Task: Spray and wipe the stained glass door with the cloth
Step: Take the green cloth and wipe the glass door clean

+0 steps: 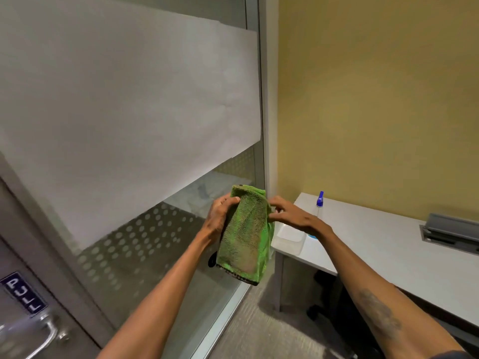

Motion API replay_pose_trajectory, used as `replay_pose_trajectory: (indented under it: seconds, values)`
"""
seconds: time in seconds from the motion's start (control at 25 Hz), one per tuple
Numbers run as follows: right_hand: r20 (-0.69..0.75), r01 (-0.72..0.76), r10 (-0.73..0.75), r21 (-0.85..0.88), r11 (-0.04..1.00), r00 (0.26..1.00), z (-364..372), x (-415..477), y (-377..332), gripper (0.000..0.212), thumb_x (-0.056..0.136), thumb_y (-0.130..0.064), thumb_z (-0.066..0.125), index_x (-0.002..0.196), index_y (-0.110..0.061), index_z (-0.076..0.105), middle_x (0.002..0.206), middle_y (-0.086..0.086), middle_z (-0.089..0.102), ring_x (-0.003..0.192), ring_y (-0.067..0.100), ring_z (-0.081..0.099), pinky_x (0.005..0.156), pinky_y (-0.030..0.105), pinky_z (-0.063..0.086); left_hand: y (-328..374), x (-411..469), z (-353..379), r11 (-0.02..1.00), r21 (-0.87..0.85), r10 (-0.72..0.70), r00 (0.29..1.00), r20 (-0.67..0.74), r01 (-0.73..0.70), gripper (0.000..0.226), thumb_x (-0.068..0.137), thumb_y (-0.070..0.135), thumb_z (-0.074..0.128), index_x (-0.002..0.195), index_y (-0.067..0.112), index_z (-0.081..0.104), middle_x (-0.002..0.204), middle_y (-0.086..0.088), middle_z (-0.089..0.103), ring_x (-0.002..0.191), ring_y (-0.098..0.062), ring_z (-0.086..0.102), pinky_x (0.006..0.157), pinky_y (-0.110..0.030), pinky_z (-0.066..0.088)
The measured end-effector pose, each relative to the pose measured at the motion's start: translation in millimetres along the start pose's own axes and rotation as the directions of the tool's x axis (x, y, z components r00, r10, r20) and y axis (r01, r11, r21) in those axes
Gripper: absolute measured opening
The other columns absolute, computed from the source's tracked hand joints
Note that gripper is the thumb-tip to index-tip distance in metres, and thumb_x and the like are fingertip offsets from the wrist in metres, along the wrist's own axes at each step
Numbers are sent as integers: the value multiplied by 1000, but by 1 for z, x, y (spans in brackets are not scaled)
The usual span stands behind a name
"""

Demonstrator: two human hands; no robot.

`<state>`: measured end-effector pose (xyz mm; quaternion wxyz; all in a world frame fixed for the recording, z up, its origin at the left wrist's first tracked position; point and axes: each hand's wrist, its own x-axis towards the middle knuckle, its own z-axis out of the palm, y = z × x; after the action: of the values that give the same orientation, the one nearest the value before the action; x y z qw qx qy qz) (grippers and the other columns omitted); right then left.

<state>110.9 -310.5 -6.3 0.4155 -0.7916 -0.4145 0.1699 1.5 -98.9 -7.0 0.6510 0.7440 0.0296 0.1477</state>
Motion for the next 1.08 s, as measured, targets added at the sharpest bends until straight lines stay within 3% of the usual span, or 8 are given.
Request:
replay_pose_trajectory:
  seconds: [0.08,0.28,0.4,0.56,0.72,0.84,0.92,1.08]
  values:
    - [-26,10,-11,-29,1000,1000,22,-14,-17,11,97,-18,66,107,-15,71,103,4,38,97,21,40,77,25,40,10,-36,-10,1000,10,11,1000,-1,-11,28,87,51,59,90,25,70,80,-3,66,71,-18,61,62,-31,51]
    - [-235,86,-90,-27,996,968,83,-72,-72,16,99,-7,60,111,-10,70,113,24,54,102,36,63,81,33,60,28,-147,-39,998,51,44,998,-42,-42,25,102,42,45,110,36,69,97,12,76,83,-2,71,67,-17,56]
    - [-240,167,-101,270,948,965,128,-121,-117,26,104,-7,49,124,-16,63,122,9,65,113,22,67,91,34,60,47,-218,-55,998,50,36,996,-77,-33,27,100,44,47,120,47,65,113,17,75,100,3,71,73,-14,57]
    - [-247,262,-165,438,860,955,173,-161,-173,14,97,-17,47,95,-17,61,102,-6,70,97,7,66,82,24,59,80,-295,-78,993,120,17,995,-101,-5,23,104,43,48,120,46,64,115,19,73,102,5,69,79,-13,53]
    - [-254,354,-257,504,788,933,196,-180,-233,17,86,-18,46,78,-26,58,81,-12,61,77,1,58,67,18,54,109,-350,-99,983,184,53,984,-168,-21,45,97,51,50,138,34,58,138,8,64,122,-5,61,105,-33,46]
    - [-220,397,-331,514,761,918,205,-187,-275,21,87,-20,44,83,-32,61,78,-17,61,69,-3,57,59,14,51,131,-385,-113,983,182,63,984,-169,-31,53,98,48,49,148,30,50,149,4,56,136,-14,53,115,-39,37]
    - [-181,419,-383,512,750,906,211,-190,-298,21,91,-23,42,91,-33,60,77,-19,62,65,-4,55,55,12,48,147,-405,-119,992,129,36,983,-180,-13,42,98,45,50,135,30,64,136,7,66,124,-9,62,108,-41,43]
    - [-131,439,-448,555,707,885,235,-199,-331,24,96,-38,45,116,-38,59,106,-9,74,80,3,65,62,19,51,165,-437,-123,997,41,79,960,-268,-71,47,100,41,51,138,15,61,134,-10,68,125,-32,63,108,-54,47]
